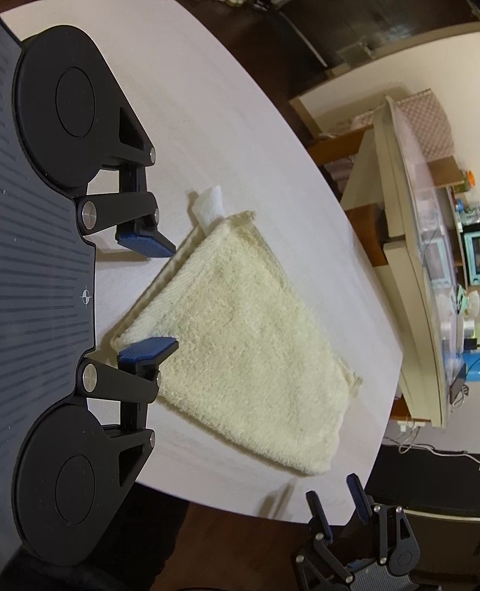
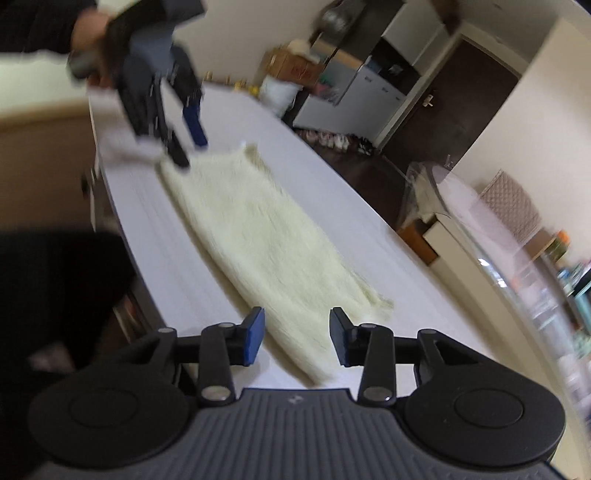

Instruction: Fold towel

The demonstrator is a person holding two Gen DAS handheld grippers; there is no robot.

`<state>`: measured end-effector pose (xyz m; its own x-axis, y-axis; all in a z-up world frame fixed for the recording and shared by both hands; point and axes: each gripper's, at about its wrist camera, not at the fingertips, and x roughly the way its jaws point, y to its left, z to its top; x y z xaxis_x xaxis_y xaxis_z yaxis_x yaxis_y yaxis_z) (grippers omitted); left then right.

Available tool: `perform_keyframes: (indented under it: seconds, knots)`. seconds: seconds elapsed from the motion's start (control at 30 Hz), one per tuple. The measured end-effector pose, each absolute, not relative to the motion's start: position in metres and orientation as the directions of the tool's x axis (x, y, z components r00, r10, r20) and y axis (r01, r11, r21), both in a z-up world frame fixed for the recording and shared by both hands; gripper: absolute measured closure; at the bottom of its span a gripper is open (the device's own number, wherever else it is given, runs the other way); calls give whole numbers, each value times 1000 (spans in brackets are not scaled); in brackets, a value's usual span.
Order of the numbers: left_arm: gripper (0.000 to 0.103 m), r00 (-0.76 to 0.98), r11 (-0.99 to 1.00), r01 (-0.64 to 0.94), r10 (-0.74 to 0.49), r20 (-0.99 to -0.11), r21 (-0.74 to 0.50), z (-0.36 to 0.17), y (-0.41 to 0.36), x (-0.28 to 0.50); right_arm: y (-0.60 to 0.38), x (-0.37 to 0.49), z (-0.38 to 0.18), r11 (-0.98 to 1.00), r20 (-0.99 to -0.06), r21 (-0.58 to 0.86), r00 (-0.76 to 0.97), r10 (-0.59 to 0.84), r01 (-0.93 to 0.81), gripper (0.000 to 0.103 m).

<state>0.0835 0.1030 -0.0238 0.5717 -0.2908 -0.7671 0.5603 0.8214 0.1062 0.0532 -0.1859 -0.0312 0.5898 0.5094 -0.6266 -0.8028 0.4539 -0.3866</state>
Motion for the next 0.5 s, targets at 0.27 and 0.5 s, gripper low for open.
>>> perform_keyframes:
  seconds: [0.27,0.5]
  knots:
    - [46,673,890,447,-265,-691,94,5,145,85,-110,38,-31,469,-568,-284,541,621,-836,66]
    - [37,716,913,397,-246,-654,91,19,176,82,-26,26,-58,378,-582,-397,548,601,-836,68]
